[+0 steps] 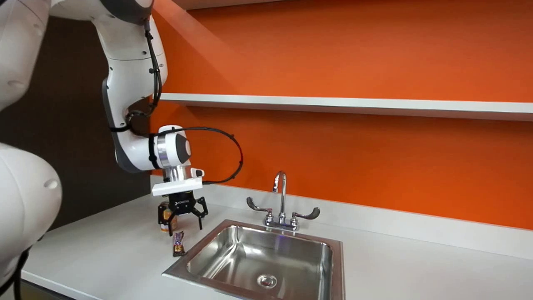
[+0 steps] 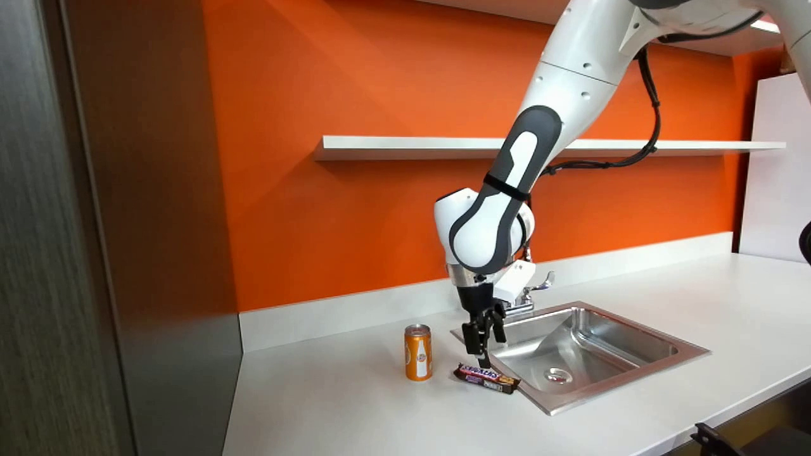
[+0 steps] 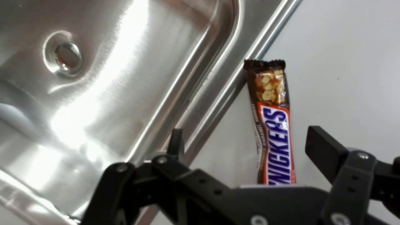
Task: Take the brown packet out of the sink and place it on the left side of the countertop.
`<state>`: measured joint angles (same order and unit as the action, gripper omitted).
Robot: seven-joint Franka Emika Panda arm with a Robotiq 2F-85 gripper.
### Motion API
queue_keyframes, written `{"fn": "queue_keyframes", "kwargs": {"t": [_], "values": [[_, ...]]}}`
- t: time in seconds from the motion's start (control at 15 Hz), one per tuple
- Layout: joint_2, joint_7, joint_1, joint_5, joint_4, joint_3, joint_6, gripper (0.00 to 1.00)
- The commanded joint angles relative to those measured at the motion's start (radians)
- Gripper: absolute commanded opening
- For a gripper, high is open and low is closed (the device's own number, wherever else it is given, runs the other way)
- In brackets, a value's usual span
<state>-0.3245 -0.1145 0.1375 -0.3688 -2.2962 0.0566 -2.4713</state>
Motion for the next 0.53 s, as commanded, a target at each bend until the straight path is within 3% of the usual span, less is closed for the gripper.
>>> {"fn": "queue_keyframes", "kwargs": {"t": [0.0,0.47], "values": [[0.095,-0.013,-0.066,0.108,-0.072,-0.004,-0.024,1.0],[0.188,0.062,-0.128,0.309,-0.145,-0.045,-0.016,1.0]]}}
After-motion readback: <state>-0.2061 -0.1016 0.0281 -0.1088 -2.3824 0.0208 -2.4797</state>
